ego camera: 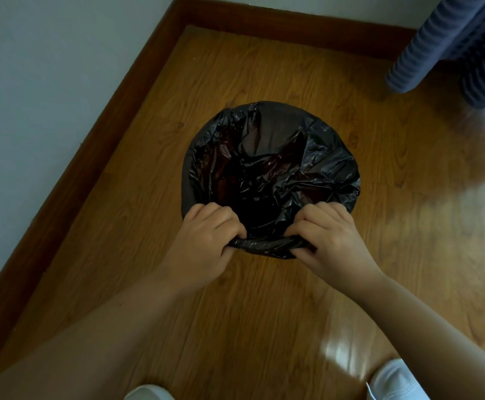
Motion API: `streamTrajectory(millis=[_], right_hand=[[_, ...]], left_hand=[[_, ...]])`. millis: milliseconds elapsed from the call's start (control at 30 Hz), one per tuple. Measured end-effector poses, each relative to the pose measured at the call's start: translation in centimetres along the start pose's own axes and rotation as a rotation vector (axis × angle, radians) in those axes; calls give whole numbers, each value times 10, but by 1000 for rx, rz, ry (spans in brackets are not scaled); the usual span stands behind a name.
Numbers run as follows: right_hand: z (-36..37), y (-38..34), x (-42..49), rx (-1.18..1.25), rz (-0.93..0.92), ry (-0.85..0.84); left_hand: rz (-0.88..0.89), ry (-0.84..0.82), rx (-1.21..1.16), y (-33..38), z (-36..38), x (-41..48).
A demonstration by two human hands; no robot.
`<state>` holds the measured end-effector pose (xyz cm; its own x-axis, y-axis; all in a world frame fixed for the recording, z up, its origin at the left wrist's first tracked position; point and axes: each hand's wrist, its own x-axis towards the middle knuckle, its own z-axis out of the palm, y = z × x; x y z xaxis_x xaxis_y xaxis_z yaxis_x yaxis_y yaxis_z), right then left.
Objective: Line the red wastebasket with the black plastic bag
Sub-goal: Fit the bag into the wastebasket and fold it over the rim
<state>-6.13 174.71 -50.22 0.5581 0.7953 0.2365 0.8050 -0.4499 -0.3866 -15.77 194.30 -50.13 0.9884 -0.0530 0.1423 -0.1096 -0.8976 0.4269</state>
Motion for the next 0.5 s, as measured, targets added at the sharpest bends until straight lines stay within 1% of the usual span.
streamTrajectory(millis=[133,300,400,500], right_hand=[[2,-4,2,13,24,15],[8,-15,5,25,74,66],[7,-16,2,34,54,71],[0,-12,-3,30,-8,34]], left_hand=[[47,35,67,6,1,-3],[70,42,23,25,8,2],[52,19,6,28,10,4],[16,11,-15,25,10,3]])
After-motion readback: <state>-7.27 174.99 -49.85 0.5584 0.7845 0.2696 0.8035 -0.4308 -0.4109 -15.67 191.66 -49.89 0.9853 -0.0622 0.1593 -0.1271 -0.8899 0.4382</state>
